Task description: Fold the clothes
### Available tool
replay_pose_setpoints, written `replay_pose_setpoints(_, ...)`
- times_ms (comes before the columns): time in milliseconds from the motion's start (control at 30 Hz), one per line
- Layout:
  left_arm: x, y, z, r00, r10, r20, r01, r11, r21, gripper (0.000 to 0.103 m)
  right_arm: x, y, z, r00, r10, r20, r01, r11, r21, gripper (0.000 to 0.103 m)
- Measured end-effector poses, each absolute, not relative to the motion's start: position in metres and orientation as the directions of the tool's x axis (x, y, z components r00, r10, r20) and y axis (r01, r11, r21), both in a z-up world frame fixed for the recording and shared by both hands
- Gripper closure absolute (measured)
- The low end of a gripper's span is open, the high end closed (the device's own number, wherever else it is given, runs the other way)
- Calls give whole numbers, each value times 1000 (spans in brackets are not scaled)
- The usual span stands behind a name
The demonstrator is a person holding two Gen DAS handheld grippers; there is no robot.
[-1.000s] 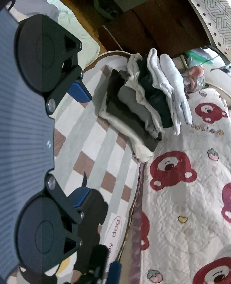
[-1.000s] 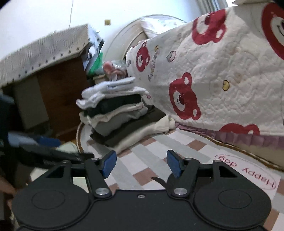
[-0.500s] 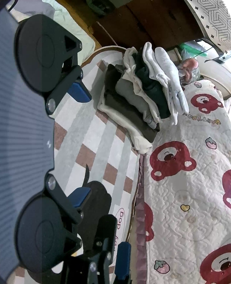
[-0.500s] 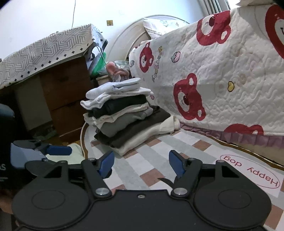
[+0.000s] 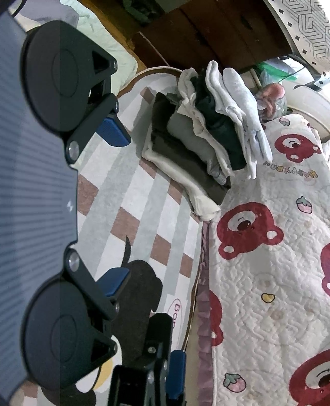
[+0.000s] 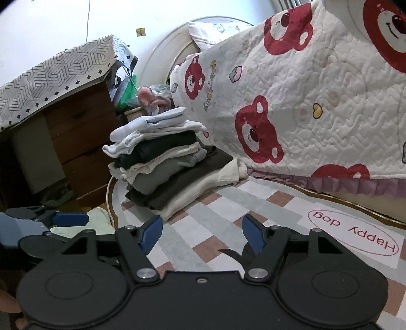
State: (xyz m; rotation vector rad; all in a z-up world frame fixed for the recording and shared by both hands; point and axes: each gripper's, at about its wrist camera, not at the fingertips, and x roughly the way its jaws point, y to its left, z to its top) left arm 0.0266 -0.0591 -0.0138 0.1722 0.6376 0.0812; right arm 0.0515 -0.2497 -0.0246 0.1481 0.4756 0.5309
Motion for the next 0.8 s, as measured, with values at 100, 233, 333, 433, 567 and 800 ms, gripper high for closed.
replay_pose_setpoints(100, 26, -60, -14, 801, 128, -585, -16, 981, 192, 0, 53, -248, -25, 740, 532, -411, -465, 847, 258, 29)
replay_pose_setpoints(233, 25, -62, -14, 801, 124, -586, -8, 980, 197, 0, 52, -243, -26, 738, 531, -417, -475, 847, 239, 29)
replay_pose_setpoints(333, 25, -63, -15, 799, 123, -588, -5, 980, 198, 0, 52, -242, -27, 736, 531, -420, -476, 847, 238, 29)
replay_pose_setpoints(433, 25, -66, -15, 800, 117, -589, 6, 979, 203, 0, 52, -243, -27, 735, 530, -423, -473, 848, 240, 29)
replay_pose_setpoints(567, 23, -70, -15, 803, 111, -585, 22, 976, 216, 0, 53, -243, -27, 736, 528, -425, -469, 849, 243, 29)
replay_pose_setpoints(800, 22, -75, -17, 797, 102, -595, 32, 977, 211, 0, 52, -239, -27, 731, 531, -429, -475, 847, 240, 29)
